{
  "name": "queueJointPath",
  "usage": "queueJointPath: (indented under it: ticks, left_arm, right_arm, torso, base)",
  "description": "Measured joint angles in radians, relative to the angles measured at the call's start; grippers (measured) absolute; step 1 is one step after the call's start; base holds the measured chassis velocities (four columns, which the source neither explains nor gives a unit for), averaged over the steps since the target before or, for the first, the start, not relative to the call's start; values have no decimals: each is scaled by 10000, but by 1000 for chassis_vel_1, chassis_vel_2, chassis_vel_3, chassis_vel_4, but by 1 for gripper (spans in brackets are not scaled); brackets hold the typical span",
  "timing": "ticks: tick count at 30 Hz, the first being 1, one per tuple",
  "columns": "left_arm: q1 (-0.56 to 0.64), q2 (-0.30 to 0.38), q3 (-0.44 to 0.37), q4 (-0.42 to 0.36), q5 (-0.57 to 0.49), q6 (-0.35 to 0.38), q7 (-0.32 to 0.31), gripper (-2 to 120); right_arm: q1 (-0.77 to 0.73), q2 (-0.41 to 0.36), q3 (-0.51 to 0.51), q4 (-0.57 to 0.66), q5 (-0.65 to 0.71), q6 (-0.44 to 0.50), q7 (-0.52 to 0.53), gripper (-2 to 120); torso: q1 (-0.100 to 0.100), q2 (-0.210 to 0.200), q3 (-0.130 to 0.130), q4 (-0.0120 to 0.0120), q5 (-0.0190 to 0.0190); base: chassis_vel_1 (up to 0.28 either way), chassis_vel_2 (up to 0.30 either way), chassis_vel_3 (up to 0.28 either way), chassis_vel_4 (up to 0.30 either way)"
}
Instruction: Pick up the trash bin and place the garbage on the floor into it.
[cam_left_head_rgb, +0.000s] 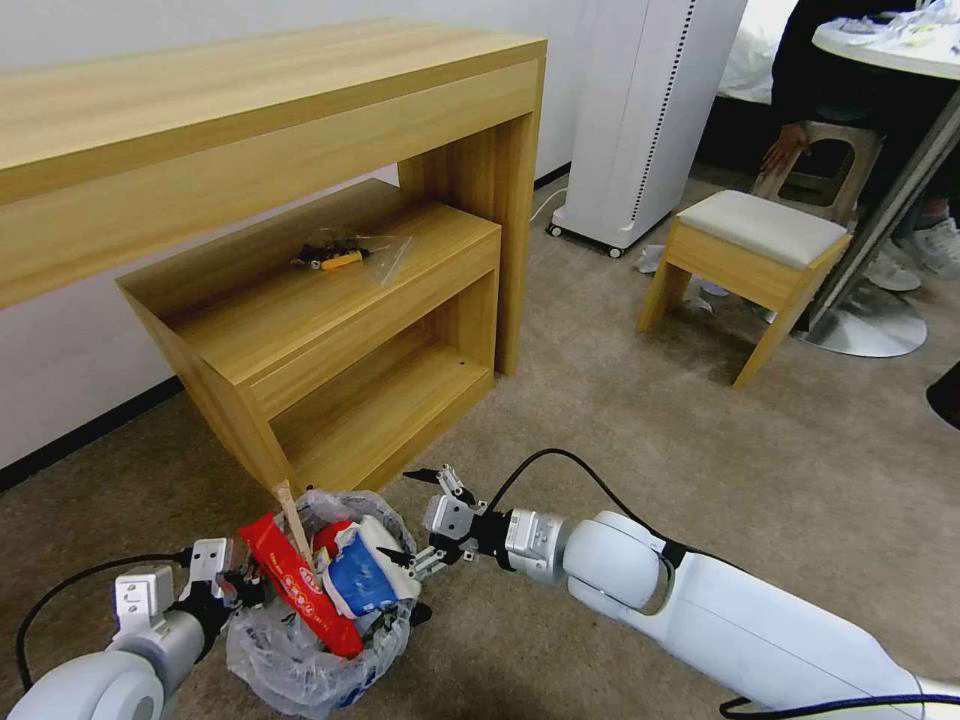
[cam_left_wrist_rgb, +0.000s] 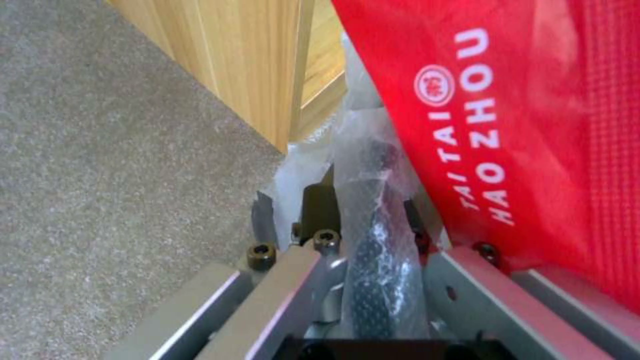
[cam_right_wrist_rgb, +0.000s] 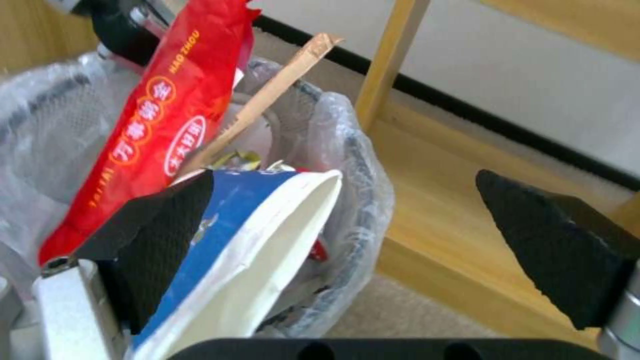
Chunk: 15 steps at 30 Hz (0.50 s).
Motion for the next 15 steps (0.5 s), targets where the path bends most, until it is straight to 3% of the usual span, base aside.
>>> queueJointPath:
  ticks: [10, 15]
  left_arm:
    - [-3, -38, -8, 3, -28, -1, 13, 0]
    - [67, -87, -116, 3, -102, 0, 35, 0]
  right_arm:
    - [-115, 67, 605, 142, 342, -14, 267, 100]
    - [-538, -22, 1464, 416, 850, 12, 1139, 100]
  torso:
    - [0, 0, 0, 1, 0]
    - [0, 0, 0, 0, 1]
  base:
    - [0, 0, 0, 0]
    - [0, 0, 0, 0]
